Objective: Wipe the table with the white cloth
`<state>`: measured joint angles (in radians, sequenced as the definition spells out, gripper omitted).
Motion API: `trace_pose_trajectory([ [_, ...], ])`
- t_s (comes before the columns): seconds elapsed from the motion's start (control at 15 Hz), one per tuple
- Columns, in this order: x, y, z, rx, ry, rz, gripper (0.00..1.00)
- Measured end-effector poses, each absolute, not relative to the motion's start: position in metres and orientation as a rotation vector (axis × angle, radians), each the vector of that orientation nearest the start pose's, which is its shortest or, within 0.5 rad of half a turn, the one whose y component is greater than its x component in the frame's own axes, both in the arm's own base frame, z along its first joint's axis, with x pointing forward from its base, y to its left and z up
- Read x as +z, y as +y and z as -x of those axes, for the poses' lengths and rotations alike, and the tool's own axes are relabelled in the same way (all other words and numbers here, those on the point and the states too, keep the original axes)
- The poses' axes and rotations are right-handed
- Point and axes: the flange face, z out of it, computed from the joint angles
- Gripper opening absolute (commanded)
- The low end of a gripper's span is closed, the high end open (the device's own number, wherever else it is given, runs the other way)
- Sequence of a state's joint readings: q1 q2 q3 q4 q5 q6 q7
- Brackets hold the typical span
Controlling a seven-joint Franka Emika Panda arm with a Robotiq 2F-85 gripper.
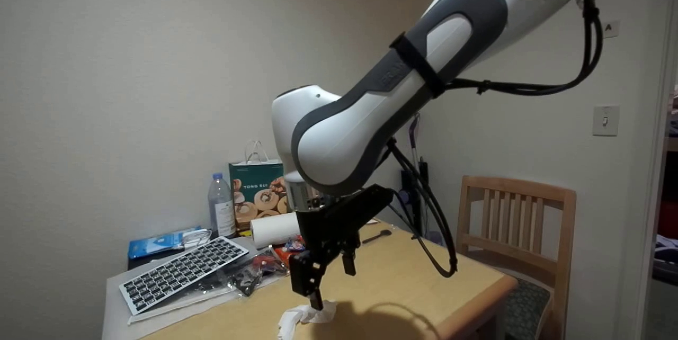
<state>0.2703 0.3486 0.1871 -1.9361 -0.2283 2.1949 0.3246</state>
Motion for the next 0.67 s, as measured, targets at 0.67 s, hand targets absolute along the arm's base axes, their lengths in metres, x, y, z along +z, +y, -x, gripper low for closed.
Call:
trace_pose_trajectory([
  [0.67, 0.251, 0.288, -0.596, 0.175, -0.607, 3.267, 1.00],
])
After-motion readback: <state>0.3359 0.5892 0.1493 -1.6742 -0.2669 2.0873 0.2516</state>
